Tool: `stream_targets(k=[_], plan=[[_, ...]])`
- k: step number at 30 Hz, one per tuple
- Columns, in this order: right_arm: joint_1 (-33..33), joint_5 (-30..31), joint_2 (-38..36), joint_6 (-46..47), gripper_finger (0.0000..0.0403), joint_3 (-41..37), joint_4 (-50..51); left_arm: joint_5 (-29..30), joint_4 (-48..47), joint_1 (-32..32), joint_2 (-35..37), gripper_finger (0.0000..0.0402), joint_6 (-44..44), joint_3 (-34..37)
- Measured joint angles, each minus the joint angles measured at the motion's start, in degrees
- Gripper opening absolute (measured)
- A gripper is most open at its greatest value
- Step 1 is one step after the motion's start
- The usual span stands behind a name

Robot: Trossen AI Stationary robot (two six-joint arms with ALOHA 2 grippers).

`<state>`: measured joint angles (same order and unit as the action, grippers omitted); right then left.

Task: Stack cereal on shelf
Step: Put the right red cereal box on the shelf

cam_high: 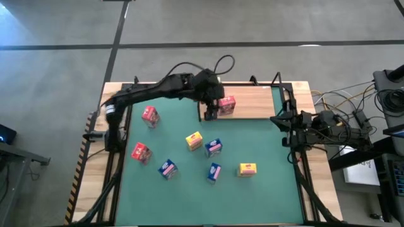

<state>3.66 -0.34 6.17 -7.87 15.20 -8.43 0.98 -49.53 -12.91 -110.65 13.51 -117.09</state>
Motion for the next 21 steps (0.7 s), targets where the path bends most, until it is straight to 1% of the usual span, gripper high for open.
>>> stream_targets(k=[2, 5, 8, 10, 14, 19, 21], plan=[[0.0, 0.0, 0.0, 0.7, 0.0011, 0.0, 0.1, 0.0, 4.9, 1.2, 4.6, 0.0233, -1.3, 6.7], [0.0, 0.4, 1.1, 2.1, 0.0011, 0.0, 0.0, 0.0, 14.7, 3.2, 12.1, 0.0232, -3.2, 18.4], [0.0, 0.6, 3.7, 2.7, 0.0011, 0.0, -1.2, 0.1, 23.8, 5.1, 19.1, 0.0232, -4.1, 29.6], [0.0, 0.6, 6.2, 2.9, 0.0011, 0.0, -4.0, 0.0, 29.3, 6.1, 23.5, 0.0232, -5.2, 35.9], [0.0, 1.0, 12.3, 3.4, 0.0011, 0.2, -9.2, 0.3, 37.6, 7.2, 31.3, 0.0232, -7.2, 47.0], [0.0, 4.7, 20.2, 5.3, 0.0011, 3.6, -9.9, 2.7, 44.6, 8.1, 40.2, 0.0232, -9.1, 58.4], [0.1, 4.9, 23.3, 6.6, 0.0011, 5.2, -9.9, 2.9, 46.8, 8.1, 43.4, 0.0232, -9.8, 62.1]])
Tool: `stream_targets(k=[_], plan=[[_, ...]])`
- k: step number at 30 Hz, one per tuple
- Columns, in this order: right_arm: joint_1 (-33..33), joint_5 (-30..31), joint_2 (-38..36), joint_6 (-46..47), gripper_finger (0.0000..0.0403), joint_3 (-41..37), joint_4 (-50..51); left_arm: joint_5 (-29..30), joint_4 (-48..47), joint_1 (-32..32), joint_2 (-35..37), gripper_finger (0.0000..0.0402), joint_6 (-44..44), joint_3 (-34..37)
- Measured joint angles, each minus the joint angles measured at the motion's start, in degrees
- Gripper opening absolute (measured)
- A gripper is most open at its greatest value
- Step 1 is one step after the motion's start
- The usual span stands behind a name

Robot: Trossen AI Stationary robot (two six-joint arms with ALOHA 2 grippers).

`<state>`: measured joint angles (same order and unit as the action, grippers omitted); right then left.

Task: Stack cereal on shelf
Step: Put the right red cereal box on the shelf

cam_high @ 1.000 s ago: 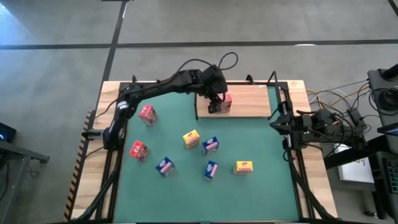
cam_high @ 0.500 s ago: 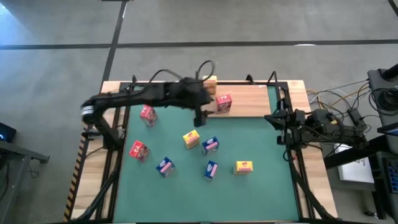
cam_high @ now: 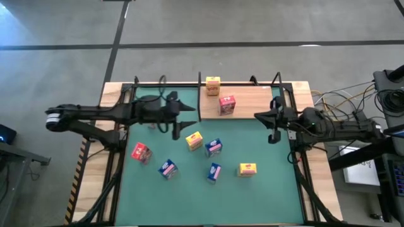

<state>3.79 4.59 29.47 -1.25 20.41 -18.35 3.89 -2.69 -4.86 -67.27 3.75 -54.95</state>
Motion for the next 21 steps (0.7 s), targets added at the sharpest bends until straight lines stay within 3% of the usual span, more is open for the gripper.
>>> stream_targets(k=[6, 11, 21], plan=[[2.2, 0.1, 9.1, 2.1, 0.0011, 7.5, 3.6, 0.2, 8.1, 0.0, 8.1, 0.0232, -0.7, 9.7], [6.2, 0.0, 16.4, 3.7, 0.0011, 17.1, 17.2, 0.2, 13.3, 0.0, 13.0, 0.0232, -0.2, 15.2], [15.6, -2.0, 27.6, 1.6, 0.0011, 36.8, 40.4, 0.2, 13.7, 0.0, 16.6, 0.0232, 0.2, 18.1]])
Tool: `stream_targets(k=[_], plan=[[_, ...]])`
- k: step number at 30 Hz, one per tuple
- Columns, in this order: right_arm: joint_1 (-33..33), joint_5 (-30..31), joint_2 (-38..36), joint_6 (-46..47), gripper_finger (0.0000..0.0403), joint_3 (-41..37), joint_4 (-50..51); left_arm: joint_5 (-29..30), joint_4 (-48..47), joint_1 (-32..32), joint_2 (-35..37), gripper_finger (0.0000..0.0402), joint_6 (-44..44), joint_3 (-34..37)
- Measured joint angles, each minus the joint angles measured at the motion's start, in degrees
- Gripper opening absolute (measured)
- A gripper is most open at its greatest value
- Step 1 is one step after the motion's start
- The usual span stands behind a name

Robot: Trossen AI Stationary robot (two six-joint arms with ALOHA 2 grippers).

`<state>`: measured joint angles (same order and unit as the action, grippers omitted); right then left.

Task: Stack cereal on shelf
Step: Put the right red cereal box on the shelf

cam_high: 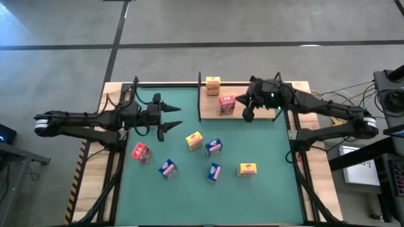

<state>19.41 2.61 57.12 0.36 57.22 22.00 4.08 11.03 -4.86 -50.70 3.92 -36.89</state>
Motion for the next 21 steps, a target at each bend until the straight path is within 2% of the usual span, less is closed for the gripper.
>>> stream_targets(k=[8, 11, 17, 21], plan=[[5.9, -0.7, 7.9, -8.2, 0.0011, 11.1, 12.2, 0.0, 0.0, 0.0, 0.1, 0.0232, -0.2, 0.0], [8.4, -4.3, 11.1, -11.2, 0.0011, 13.5, 13.9, 0.0, 0.0, 0.0, 0.1, 0.0232, -0.4, 0.0], [14.0, -15.2, 17.5, -14.9, 0.0011, 17.6, 14.9, 0.0, -0.5, 0.0, 0.0, 0.0232, -1.0, 0.1], [15.9, -16.6, 21.8, -17.5, 0.0011, 19.4, 15.6, -0.1, -0.7, 0.0, 0.0, 0.0232, -1.5, 0.1]])
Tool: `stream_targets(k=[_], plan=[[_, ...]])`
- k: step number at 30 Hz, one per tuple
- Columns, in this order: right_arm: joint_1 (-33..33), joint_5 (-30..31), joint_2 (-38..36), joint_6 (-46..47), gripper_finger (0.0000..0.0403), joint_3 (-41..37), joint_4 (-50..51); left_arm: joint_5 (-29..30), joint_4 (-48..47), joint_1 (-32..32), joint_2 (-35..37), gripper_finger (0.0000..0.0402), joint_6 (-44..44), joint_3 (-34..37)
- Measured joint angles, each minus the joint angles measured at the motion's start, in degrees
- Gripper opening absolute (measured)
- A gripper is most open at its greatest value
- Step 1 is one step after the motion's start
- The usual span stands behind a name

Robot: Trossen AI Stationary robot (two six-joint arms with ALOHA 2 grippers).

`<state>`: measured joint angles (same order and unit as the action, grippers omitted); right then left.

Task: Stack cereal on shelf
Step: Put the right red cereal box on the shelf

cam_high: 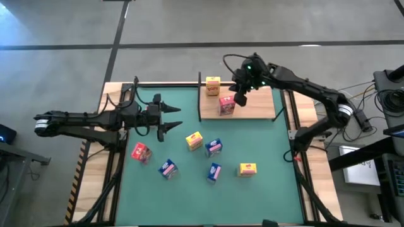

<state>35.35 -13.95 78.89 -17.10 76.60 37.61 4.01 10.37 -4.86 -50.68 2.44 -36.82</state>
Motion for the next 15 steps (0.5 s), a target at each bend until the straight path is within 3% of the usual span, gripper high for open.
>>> stream_targets(k=[6, 11, 15], plan=[[0.8, -0.2, 4.5, -0.7, 0.0038, 3.4, 0.9, 0.0, -0.8, 0.0, 0.0, 0.0233, -0.7, 0.0], [0.8, -4.5, 6.1, -4.2, 0.0104, 7.1, 5.3, 0.0, -1.4, 0.0, 0.0, 0.0233, -1.6, 0.0], [0.2, -4.0, 6.3, -8.3, 0.0160, 8.0, 8.3, 0.0, -1.5, 0.0, 0.0, 0.0233, -3.2, 0.0]])
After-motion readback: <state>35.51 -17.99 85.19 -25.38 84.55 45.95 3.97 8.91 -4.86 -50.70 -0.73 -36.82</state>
